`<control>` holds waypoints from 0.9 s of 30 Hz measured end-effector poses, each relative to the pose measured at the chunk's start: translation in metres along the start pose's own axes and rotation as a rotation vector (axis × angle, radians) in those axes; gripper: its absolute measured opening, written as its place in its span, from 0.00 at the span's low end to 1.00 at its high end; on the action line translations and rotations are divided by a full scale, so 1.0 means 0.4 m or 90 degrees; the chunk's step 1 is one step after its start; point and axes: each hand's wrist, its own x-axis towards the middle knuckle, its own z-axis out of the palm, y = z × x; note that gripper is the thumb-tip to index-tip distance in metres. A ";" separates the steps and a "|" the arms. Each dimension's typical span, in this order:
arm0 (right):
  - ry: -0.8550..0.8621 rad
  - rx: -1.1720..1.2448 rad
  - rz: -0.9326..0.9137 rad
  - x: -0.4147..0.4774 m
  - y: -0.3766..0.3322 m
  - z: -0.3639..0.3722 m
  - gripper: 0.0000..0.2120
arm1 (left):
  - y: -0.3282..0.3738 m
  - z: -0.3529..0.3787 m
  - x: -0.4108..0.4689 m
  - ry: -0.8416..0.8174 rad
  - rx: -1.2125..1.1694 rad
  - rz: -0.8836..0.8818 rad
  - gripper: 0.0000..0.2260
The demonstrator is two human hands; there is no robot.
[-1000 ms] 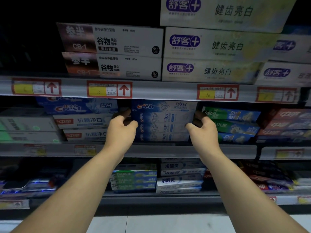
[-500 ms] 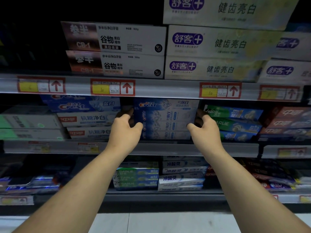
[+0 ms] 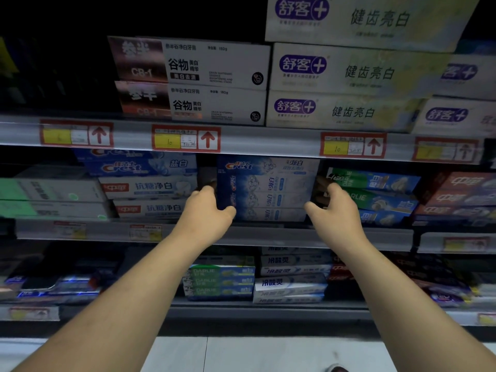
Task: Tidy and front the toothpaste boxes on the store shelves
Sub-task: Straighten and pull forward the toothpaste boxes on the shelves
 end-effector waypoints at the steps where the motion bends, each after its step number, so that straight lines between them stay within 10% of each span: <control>1: -0.002 -0.012 -0.006 -0.003 0.001 -0.001 0.06 | 0.002 -0.001 -0.001 -0.010 0.011 -0.002 0.11; 10: -0.074 -0.112 -0.094 -0.027 -0.013 -0.019 0.22 | -0.020 -0.004 -0.020 -0.077 0.164 0.109 0.32; 27: -0.242 -0.252 -0.014 -0.105 0.141 -0.184 0.36 | 0.067 0.181 -0.131 -0.163 0.239 0.325 0.33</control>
